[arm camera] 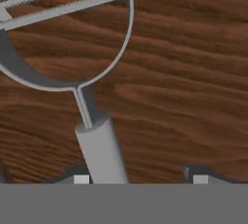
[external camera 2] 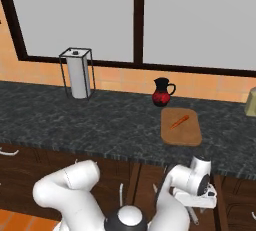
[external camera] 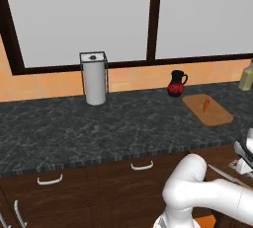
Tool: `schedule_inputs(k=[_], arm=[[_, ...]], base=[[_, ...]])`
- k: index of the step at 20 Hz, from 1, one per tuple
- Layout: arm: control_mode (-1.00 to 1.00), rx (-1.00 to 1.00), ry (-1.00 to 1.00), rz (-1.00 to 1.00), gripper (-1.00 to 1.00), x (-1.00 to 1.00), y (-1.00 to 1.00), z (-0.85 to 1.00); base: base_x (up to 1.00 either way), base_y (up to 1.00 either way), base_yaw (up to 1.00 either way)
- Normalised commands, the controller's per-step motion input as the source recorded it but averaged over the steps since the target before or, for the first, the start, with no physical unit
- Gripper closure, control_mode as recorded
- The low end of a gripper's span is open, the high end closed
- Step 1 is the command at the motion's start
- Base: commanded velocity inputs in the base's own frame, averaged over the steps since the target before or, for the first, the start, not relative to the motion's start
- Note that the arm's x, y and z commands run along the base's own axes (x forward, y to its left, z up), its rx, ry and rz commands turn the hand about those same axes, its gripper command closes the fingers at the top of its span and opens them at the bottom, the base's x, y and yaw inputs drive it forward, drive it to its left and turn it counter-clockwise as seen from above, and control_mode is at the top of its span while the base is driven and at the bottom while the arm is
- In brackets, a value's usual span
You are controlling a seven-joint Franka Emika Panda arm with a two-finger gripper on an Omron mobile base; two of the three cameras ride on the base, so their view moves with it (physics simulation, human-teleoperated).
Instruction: Place the appropriate cutting tool for cutting the carrot skin on the cutting board.
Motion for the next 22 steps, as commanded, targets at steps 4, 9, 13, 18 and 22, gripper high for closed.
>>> schedule_inputs(k=[4,9,13,18,22], arm=[[-1.0,0.0,0.04,0.0,1.0,-0.21,0.0,0.13],[-1.0,0.0,0.0,0.0,1.0,-0.25,0.16,0.68],[-1.0,0.0,0.0,0.0,1.0,-0.52,0.0,1.0],[-1.0,-0.01,-0.02,0.0,1.0,-0.35,0.34,1.0],[-1.0,0.0,0.0,0.0,1.0,0.0,0.34,1.0]], base=[[0.0,0.0,0.0],[0.0,0.0,0.0],[0.0,0.0,0.0],[0.0,0.0,0.0],[0.0,0.0,0.0]])
